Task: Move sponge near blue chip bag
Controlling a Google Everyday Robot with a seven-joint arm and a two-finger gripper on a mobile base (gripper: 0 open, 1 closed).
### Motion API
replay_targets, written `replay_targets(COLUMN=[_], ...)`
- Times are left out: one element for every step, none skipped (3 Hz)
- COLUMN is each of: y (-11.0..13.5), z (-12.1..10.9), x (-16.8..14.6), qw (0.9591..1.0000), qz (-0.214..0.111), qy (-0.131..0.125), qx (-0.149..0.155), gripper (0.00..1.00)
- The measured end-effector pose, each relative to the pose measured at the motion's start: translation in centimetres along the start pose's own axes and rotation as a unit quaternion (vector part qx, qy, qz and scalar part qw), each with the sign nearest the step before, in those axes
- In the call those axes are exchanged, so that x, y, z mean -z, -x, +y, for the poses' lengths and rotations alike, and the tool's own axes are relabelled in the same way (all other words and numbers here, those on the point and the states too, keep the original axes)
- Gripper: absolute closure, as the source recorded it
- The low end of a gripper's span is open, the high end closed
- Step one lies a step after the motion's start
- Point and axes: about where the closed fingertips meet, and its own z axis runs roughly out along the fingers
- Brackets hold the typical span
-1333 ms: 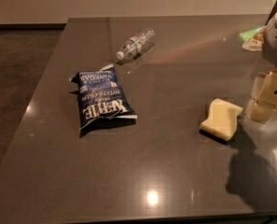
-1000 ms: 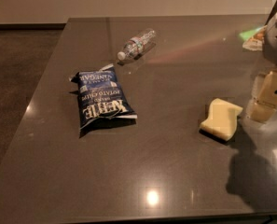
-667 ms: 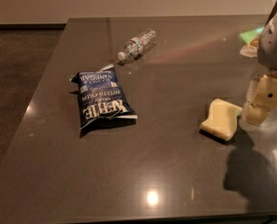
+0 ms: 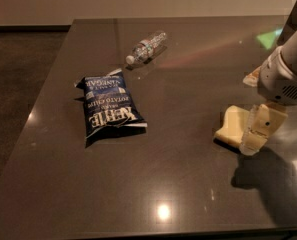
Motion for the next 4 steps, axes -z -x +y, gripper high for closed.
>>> replay_targets(y=[-0.6,-1.2,-1.9,-2.2], z=[-0.7,-1.0,-1.6,-1.9], x=[-2.5,-4.1,-5.4,-5.8], qw=[0.9999,0.9999,0.9998,0.9998], qz=[-0.006,-0.002,0.007,0.007], qy=[-0.012,-0.016,-0.019,-0.019], qx=[0.003,0.005,0.000,-0.003], gripper=[0.00,0.00,0.21,0.44])
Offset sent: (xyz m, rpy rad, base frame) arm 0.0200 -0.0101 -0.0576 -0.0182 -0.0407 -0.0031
